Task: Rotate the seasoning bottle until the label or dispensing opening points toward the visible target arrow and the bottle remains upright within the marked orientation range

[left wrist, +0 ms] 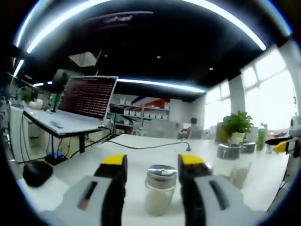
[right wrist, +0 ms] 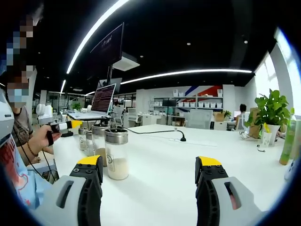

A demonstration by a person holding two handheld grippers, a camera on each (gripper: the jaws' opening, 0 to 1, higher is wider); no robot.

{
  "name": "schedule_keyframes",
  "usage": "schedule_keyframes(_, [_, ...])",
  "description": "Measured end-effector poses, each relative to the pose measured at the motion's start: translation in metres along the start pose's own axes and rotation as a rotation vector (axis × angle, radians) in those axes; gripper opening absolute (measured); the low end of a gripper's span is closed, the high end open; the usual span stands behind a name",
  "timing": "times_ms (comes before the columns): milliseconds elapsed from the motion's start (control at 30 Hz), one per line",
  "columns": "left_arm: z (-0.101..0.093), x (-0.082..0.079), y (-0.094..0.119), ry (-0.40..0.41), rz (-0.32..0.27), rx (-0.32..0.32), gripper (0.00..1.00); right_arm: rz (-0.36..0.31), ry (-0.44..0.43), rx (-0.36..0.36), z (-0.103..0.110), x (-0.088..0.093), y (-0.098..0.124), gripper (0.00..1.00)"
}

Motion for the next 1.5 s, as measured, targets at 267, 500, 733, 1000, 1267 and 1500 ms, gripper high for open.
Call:
schedule_keyframes(267, [-0.01, 0.01, -0.004, -0.006, 0.031, -0.001, 0.45, 0.002, 0.008, -0.003, 0.002, -0.001, 0.0, 0.83])
schedule_keyframes(500, [-0.015, 0.01, -0.006, -0.01, 0.021, -0.016, 0.4, 0.004, 0.007, 0.003, 0.0, -0.001, 0.0, 0.83])
schedule_keyframes(733, [-0.017, 0.012, -0.009, -0.016, 0.025, -0.031, 0.38, 0.001, 0.01, 0.007, -0.001, -0.002, 0.001, 0.83])
schedule_keyframes(1000, [-0.016, 0.019, -0.015, -0.05, 0.045, -0.032, 0.34, -0.007, -0.006, 0.006, -0.003, -0.003, 0.001, 0.82])
schedule_keyframes(1267, [-0.012, 0.02, -0.02, -0.07, 0.032, -0.013, 0.32, 0.001, -0.001, 0.011, -0.004, -0.003, 0.0, 0.82])
schedule_keyframes(1500, [-0.01, 0.02, -0.02, -0.069, 0.033, 0.008, 0.32, 0.005, -0.003, 0.003, -0.003, -0.002, -0.001, 0.82])
Point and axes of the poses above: the point that each gripper's makers call its tool centre point, and the gripper's own axes: y roughly backward along the fingers, z roughly to its left, x roughly out of its underside, the point moved 10 cm from there along y, roughly backward along the fingers, and after that the axes turned 3 degrees about -z, right-handed, at the moved point
